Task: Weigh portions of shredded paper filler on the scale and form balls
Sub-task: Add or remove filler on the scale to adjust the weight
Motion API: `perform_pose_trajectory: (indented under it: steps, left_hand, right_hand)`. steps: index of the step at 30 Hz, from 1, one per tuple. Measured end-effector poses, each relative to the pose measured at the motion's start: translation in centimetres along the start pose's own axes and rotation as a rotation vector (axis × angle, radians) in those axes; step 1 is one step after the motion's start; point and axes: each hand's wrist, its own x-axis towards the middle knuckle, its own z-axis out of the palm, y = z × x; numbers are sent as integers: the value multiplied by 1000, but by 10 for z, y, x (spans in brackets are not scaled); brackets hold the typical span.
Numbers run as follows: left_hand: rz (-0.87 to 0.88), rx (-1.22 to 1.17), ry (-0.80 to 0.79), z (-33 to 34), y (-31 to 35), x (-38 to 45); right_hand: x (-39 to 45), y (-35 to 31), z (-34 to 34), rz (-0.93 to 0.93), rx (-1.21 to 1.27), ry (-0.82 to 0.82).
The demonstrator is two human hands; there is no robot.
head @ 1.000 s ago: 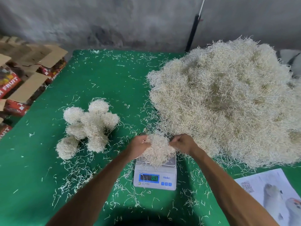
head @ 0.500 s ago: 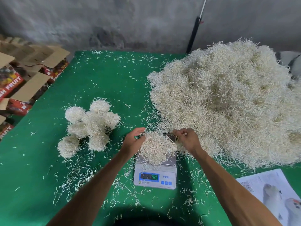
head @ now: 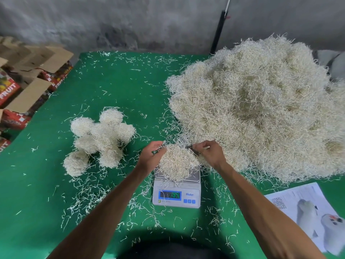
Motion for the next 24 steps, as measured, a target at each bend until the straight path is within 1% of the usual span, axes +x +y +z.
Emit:
perform_pose_trajectory:
  steps: [7, 24]
  left_hand:
    - [-44, -2, 19, -2, -1, -1]
    - [-58, -25, 2, -2, 4, -2]
  right_hand:
    - [-3, 4, 1, -4, -4, -2]
    - [-4, 4, 2, 25, 54, -50]
